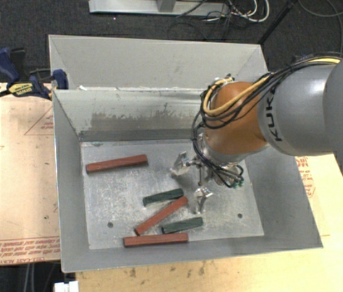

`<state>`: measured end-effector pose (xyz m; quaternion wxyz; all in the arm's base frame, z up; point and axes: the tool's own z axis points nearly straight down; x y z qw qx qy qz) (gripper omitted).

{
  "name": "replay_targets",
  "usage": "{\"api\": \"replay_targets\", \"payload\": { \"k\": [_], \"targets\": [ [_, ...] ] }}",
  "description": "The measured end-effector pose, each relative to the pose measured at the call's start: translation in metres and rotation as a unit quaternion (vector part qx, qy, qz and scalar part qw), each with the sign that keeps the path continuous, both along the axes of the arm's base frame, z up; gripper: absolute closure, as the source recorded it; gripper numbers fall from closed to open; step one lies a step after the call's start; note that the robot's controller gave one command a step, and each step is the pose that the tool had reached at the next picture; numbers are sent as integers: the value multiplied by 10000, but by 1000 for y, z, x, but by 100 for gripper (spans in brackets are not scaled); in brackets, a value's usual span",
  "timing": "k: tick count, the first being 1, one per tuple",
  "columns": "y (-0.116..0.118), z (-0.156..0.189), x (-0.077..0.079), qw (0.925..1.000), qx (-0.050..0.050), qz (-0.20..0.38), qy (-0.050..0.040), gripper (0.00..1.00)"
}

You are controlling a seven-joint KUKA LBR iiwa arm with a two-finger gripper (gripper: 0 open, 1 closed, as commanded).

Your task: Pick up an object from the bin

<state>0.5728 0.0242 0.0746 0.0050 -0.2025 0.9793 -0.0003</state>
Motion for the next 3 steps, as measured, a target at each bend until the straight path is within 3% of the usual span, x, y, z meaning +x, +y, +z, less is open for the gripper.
{"api": "replay_targets", "payload": {
  "k": [1,2,3],
  "targets": [
    [0,0,0,10000,0,-2,2,0],
    [61,4,12,9989,1,-462,-57,100],
    [61,4,12,9989,0,-460,-58,100]
  ]
}}
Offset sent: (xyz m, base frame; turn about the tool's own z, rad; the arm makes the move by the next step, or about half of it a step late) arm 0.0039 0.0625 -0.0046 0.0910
